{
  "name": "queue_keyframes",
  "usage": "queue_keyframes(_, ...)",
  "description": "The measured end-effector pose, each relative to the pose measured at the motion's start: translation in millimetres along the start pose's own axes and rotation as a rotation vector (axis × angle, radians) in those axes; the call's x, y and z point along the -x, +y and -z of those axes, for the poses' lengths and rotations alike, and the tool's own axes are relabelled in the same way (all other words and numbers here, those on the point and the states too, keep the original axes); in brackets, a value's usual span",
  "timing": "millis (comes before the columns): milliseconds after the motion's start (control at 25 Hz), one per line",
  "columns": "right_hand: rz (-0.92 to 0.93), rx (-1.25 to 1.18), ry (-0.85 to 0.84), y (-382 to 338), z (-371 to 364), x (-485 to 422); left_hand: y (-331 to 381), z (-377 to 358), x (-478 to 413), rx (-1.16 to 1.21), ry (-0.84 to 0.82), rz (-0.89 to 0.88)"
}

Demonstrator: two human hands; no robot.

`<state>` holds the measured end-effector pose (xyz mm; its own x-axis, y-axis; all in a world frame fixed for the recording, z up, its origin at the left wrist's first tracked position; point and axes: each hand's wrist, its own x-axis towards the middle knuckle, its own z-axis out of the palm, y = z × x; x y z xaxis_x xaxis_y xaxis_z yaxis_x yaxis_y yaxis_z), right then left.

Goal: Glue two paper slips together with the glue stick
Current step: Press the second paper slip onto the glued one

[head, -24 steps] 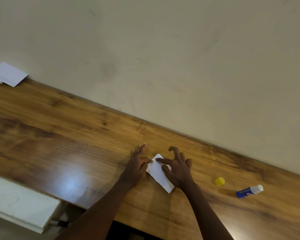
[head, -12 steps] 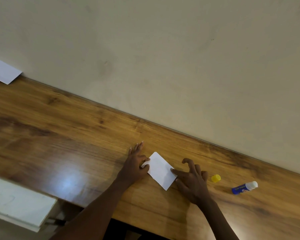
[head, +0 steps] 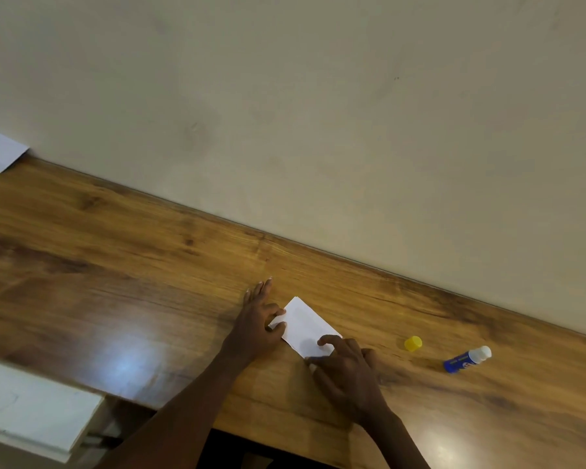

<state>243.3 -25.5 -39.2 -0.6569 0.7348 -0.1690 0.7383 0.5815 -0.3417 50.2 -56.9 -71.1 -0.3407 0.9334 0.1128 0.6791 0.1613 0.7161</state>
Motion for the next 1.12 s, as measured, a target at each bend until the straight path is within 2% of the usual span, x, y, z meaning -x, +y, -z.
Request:
queue_keyframes(120, -0.272, -0.08, 0.165, -9.3, 3.5, -19.3, 0.7, 0.7, -0.1, 0.027, -0.001, -0.015)
queue_keyframes(200, -0.428, -0.081, 0.153, -17.8, 4.2, -30.8, 0.7, 1.1, -0.1, 0.022, -0.007, -0.015)
queue_keyframes(400, -0.567, -0.183, 0.055, -16.4, 14.5, -52.4, -1.6, -0.5, -1.4, 0.005, -0.007, -0.026)
queue_keyframes(520, -0.581, -0.218, 0.004, -10.6, 22.2, -60.4, -3.0, -1.4, -1.7, -0.002, -0.004, -0.031)
queue_keyframes(840, -0.532, -0.56, -0.008, -8.8, 28.0, -60.6, -3.2, -1.4, -0.7, 0.023, 0.006, -0.031)
queue_keyframes(1000, -0.584, -0.914, 0.218, -1.8, 33.3, -58.6, 2.9, 0.9, 3.8, 0.148, 0.082, 0.043)
queue_keyframes(1120, -0.58, -1.086, 0.328, -3.3, 32.7, -69.3, 4.2, 0.7, 4.9, 0.164, 0.071, 0.059)
